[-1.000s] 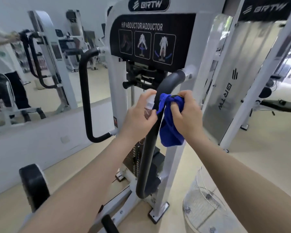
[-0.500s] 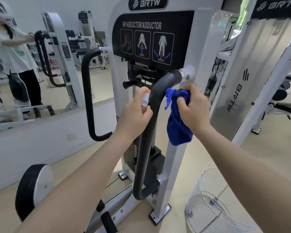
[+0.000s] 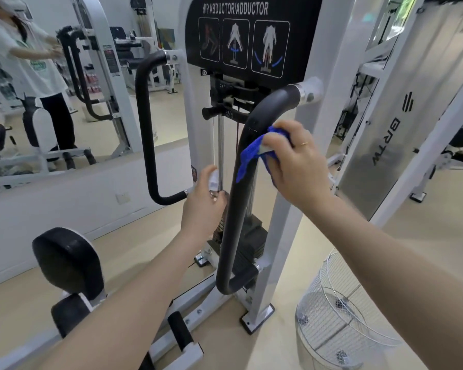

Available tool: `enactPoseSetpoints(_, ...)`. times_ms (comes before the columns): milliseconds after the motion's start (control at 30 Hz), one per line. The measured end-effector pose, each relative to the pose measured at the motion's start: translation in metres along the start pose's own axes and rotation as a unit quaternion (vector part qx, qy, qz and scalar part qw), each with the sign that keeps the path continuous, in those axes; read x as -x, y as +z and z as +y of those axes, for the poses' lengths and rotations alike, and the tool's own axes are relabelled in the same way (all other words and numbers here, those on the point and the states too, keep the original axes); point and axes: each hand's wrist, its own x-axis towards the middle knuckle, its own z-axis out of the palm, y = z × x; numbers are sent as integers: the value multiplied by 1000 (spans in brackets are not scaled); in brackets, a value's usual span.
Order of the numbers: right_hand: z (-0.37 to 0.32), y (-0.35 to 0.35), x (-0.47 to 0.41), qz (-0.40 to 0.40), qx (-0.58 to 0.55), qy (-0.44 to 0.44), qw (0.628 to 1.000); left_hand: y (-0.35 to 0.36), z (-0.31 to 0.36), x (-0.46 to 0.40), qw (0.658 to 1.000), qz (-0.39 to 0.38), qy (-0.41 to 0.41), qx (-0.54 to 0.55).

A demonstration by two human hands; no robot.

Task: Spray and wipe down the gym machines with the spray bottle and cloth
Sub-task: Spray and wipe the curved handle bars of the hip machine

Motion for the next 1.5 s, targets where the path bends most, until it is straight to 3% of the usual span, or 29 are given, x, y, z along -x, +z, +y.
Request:
enactPoseSetpoints(67, -6, 14, -2, 17, 92, -135, 986, -4, 3, -7, 998, -9, -10, 62)
enactPoseSetpoints(167, -16, 27, -1, -37, 155, -202, 966, -11, 5, -14, 995, -11, -40, 95)
enactPoseSetpoints(267, -20, 22, -20, -61, 214, -168, 960, -19, 11, -16, 994, -9, -29, 104)
enactPoseSetpoints(333, -13, 8, -55, -24, 232, -69, 970, -24, 21, -17, 995, -15, 1, 102)
enactPoseSetpoints(400, 3, -9, -90, -94, 180, 71, 977, -28, 33, -20, 996, -20, 26, 80)
enactPoseSetpoints(467, 19, -14, -103, -138, 103, 128, 977, -31, 44, -22, 995, -35, 33, 83)
enactPoseSetpoints(600, -16, -2, -75, -128, 138, -41, 981, -31, 52, -26, 993, -41, 35, 109)
enactPoseSetpoints(667, -32, 2, -61, -145, 160, -71, 974, -27, 53, -24, 992, -42, 36, 111)
enactPoseSetpoints(833, -7, 3, -75, -58, 125, -66, 988, -17, 53, -23, 991, -63, 31, 113)
enactPoseSetpoints(933, -3, 9, -87, -28, 77, 4, 997, -18, 51, -25, 991, -71, 12, 108)
enactPoseSetpoints(1067, -1, 10, -90, -11, 96, 58, 994, -19, 47, -23, 989, -89, -1, 114)
enactPoseSetpoints(1200, 42, -4, -106, -21, -8, 201, 979, -13, 44, -20, 990, -77, 3, 122)
enactPoseSetpoints(1500, 11, 1, -83, -81, 91, 9, 992, -1, 42, -17, 981, -61, -49, 179)
